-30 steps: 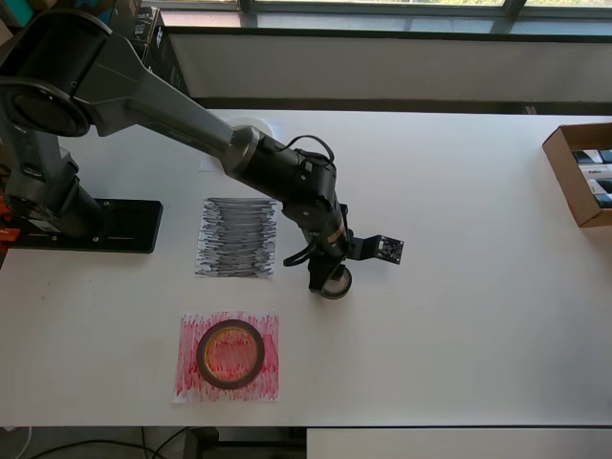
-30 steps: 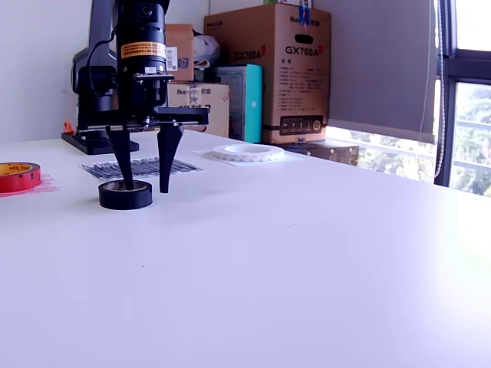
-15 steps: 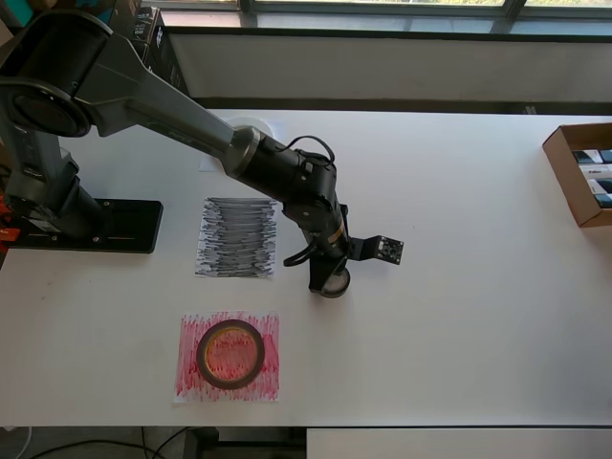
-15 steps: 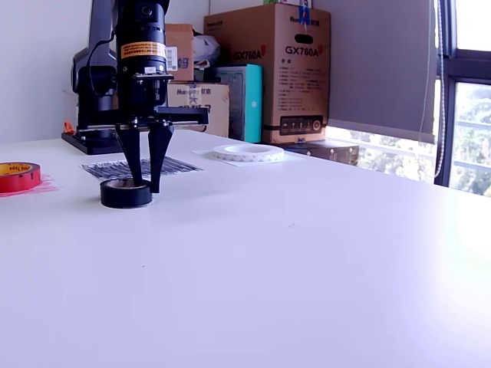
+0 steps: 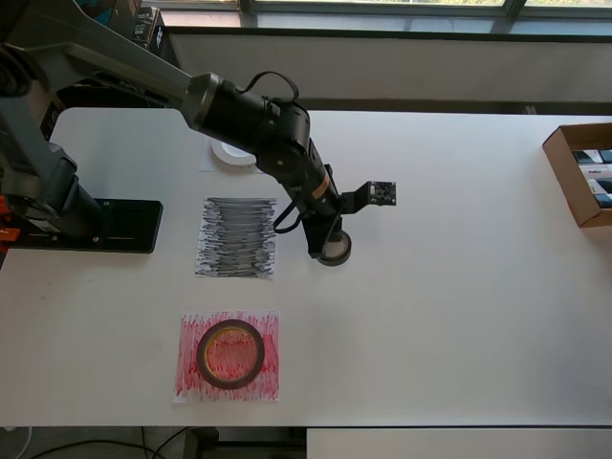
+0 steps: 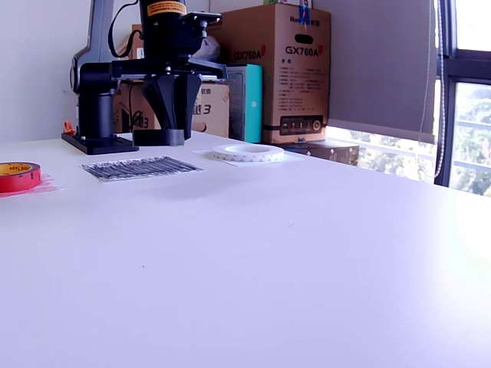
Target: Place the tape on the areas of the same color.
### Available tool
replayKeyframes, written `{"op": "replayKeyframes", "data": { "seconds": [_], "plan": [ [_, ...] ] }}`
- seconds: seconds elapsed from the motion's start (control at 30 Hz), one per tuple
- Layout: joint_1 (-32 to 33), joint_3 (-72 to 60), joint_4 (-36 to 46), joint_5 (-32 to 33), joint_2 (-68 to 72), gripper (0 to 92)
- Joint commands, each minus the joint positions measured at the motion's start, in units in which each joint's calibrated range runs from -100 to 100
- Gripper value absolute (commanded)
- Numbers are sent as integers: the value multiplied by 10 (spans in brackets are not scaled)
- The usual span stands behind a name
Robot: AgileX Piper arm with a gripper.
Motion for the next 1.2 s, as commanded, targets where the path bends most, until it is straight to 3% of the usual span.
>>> {"op": "replayKeyframes", "data": {
  "seconds": [0.0,0.3,1.17],
  "plan": [
    [26,127,-44,-49,-90,0],
    [29,282,-172,-114,-147,0],
    [17,326,-177,-216,-161,0]
  ]
}}
